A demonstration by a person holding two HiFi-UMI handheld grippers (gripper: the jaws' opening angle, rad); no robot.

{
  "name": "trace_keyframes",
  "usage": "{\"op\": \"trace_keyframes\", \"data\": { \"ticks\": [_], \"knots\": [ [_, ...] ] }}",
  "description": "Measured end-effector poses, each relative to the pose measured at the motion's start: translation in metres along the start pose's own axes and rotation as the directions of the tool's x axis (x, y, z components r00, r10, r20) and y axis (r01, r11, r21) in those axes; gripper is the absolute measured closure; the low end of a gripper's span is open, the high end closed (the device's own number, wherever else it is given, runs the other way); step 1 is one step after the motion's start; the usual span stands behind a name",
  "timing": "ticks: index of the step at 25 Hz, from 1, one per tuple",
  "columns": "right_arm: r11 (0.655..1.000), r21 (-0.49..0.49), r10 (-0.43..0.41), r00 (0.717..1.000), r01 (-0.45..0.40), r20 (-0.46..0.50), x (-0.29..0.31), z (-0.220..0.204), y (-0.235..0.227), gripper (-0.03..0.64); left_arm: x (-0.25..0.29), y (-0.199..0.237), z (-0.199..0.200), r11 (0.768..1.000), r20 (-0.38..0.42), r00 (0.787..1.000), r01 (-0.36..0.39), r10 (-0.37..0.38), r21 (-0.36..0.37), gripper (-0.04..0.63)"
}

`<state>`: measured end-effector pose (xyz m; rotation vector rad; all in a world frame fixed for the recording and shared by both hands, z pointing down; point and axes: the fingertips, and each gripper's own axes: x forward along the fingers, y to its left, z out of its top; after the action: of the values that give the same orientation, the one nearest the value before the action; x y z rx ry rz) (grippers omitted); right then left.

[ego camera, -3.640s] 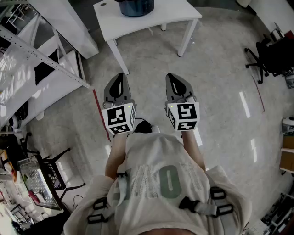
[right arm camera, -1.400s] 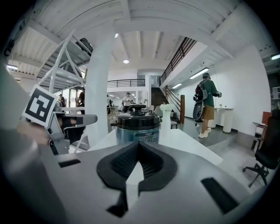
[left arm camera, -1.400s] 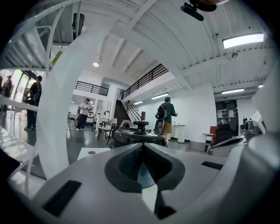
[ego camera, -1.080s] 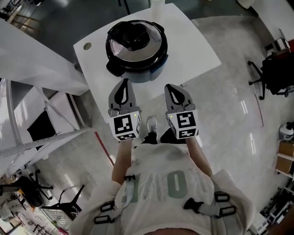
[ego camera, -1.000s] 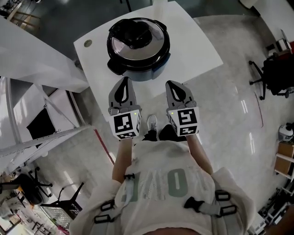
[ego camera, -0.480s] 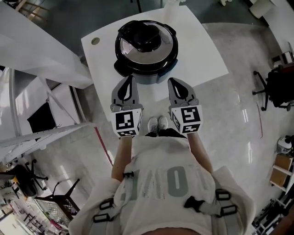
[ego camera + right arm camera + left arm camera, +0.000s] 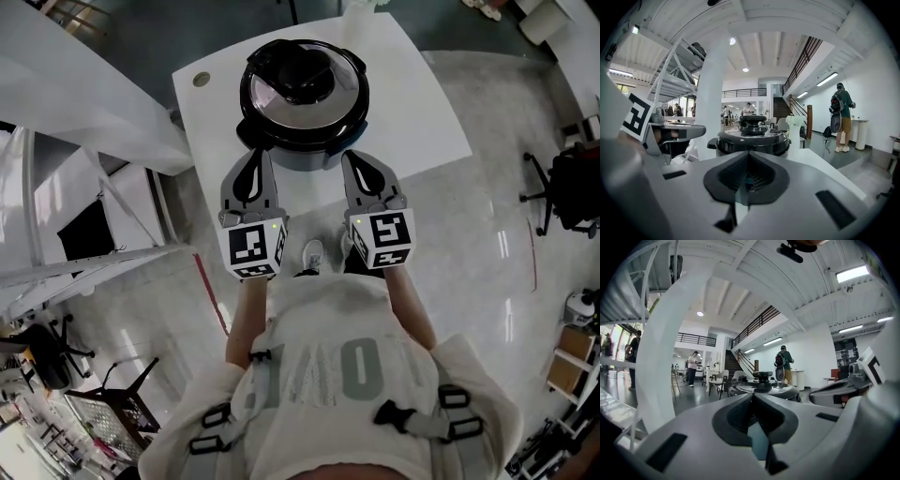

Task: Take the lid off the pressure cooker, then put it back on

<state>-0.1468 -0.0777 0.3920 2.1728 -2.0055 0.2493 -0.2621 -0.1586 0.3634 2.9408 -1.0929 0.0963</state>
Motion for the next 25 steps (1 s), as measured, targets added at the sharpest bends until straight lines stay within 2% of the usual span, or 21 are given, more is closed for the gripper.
{"op": "trace_keyframes", "data": {
  "ticks": [3, 8, 14, 19, 22, 25],
  "knots": [
    [0.997, 0.000, 0.076, 0.997, -0.076, 0.032, 0.009, 0.008, 0.004, 0.609, -0.003, 0.009, 0.002, 0.998, 0.009, 0.998, -0.060, 0.060, 0.003, 0.577],
    [0.980, -0.028, 0.199, 0.975, -0.197, 0.097, 0.028, 0.027, 0.001, 0.609, -0.001, 0.014, 0.006, 0.986, 0.016, 0.986, -0.167, 0.167, 0.014, 0.577],
    [0.952, -0.063, 0.303, 0.947, -0.298, 0.102, 0.045, 0.041, -0.036, 0.609, 0.006, 0.003, 0.014, 0.946, 0.023, 0.946, -0.325, 0.324, 0.012, 0.577],
    [0.917, -0.099, 0.396, 0.912, -0.386, 0.110, 0.063, 0.052, -0.076, 0.609, 0.015, -0.013, 0.014, 0.893, 0.023, 0.893, -0.450, 0.450, -0.005, 0.577],
    [0.884, -0.120, 0.464, 0.878, -0.451, 0.116, 0.072, 0.059, -0.094, 0.609, 0.021, -0.024, 0.016, 0.849, 0.029, 0.848, -0.528, 0.529, -0.010, 0.577],
    [0.848, -0.147, 0.526, 0.842, -0.510, 0.116, 0.078, 0.063, -0.108, 0.609, 0.022, -0.034, 0.017, 0.795, 0.027, 0.795, -0.606, 0.606, -0.022, 0.577]
  ]
}}
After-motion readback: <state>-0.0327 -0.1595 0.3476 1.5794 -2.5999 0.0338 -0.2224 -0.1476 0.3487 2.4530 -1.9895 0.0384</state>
